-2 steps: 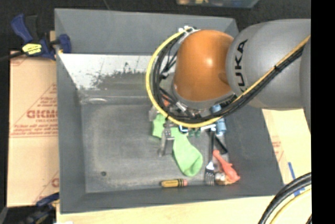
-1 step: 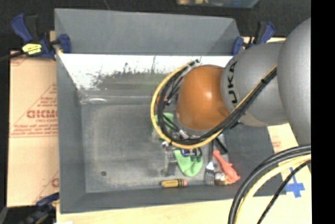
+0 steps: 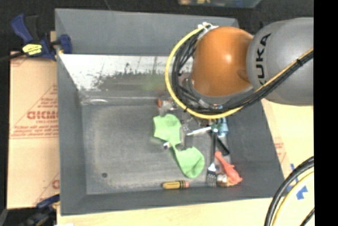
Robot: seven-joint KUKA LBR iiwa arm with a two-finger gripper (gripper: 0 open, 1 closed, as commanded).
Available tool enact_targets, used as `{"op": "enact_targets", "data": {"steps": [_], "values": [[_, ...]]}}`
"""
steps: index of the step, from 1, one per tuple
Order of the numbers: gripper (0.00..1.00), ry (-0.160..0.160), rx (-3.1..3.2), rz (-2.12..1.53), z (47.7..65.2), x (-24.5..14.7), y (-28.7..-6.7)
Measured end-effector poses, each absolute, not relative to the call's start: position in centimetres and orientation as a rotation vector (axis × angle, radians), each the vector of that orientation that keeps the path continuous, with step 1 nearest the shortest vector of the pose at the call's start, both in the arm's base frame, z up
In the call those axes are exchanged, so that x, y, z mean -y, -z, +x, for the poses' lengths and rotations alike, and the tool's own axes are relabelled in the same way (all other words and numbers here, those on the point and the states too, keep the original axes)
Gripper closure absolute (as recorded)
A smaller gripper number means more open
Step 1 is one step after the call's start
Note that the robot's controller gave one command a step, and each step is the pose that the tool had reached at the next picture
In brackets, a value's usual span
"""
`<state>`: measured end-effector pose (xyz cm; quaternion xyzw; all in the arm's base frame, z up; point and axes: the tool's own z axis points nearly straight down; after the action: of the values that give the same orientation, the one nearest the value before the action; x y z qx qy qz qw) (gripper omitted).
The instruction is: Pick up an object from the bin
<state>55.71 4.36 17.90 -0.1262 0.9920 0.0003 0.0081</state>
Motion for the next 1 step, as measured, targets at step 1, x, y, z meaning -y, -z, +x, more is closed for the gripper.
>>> {"op": "enact_targets", "data": {"steps": [1], "values": [[0.0, -0.003, -3.144, -0.181, 52.58, -4.92, -17.33]]}}
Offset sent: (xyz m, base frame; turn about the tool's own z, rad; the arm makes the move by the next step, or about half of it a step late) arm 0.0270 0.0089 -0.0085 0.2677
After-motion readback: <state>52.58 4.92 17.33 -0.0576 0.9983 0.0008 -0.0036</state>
